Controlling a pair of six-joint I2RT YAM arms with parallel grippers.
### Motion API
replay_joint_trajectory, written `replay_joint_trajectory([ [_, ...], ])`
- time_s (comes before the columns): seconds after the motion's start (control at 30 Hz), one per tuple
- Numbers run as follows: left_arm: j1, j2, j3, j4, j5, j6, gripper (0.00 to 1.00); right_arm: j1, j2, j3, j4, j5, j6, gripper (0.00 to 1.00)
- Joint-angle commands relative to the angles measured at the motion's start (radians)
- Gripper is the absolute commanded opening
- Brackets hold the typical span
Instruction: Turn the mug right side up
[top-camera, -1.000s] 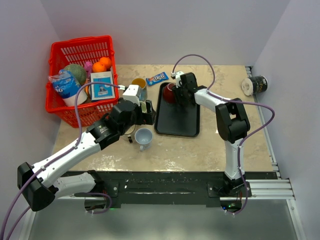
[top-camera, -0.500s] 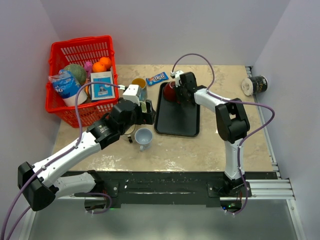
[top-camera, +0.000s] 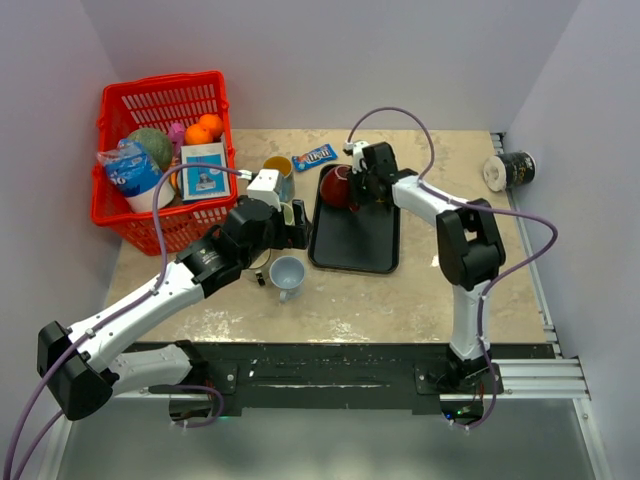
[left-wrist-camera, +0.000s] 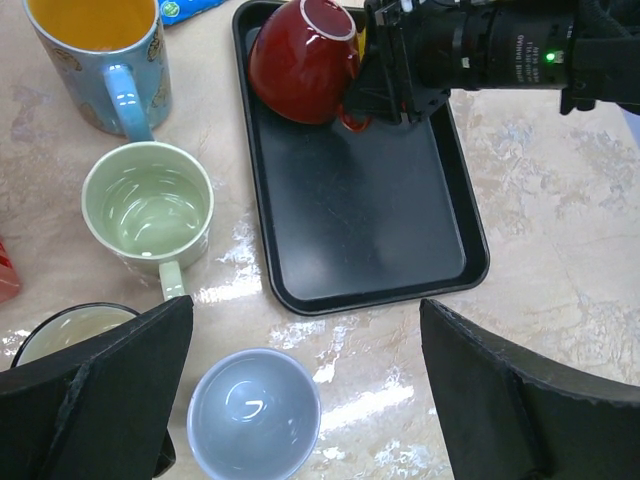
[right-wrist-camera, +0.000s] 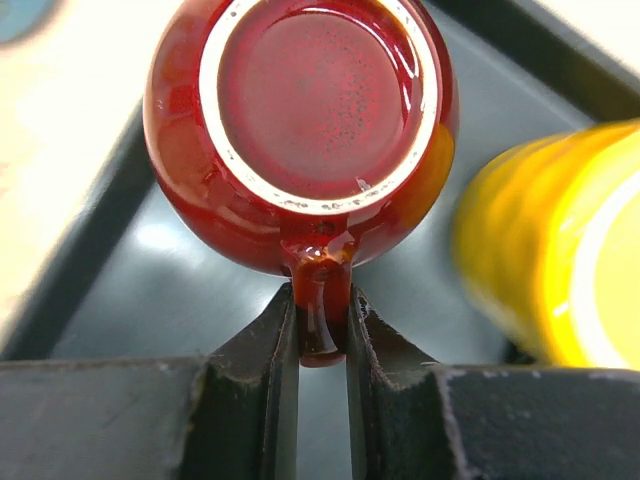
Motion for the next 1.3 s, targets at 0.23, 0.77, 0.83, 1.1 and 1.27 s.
replay_joint_trajectory([
  [0.23, 0.007, -0.067, -0.011, 0.047, 0.050, -0.021, 0.99, -0.001, -0.373, -0.172, 0.302, -0.412, 0.452, 0.00],
  [0.77, 0.007, -0.218, -0.173, 0.576, 0.361, -0.070, 0.99, 0.074, -0.753, -0.338, 0.688, -0.481, 0.872, 0.00],
  [0.83, 0.007, -0.213, -0.170, 0.645, 0.393, -0.084, 0.99, 0.088, -0.787, -0.335, 0.709, -0.507, 0.880, 0.00],
  [1.1, 0.006, -0.212, -0.147, 0.832, 0.461, -0.177, 0.98, 0.146, -0.904, -0.373, 0.813, -0.539, 0.929, 0.00],
  [1.27, 0.006, -0.213, -0.127, 0.874, 0.489, -0.206, 0.84, 0.157, -0.944, -0.396, 0.839, -0.553, 0.958, 0.00],
])
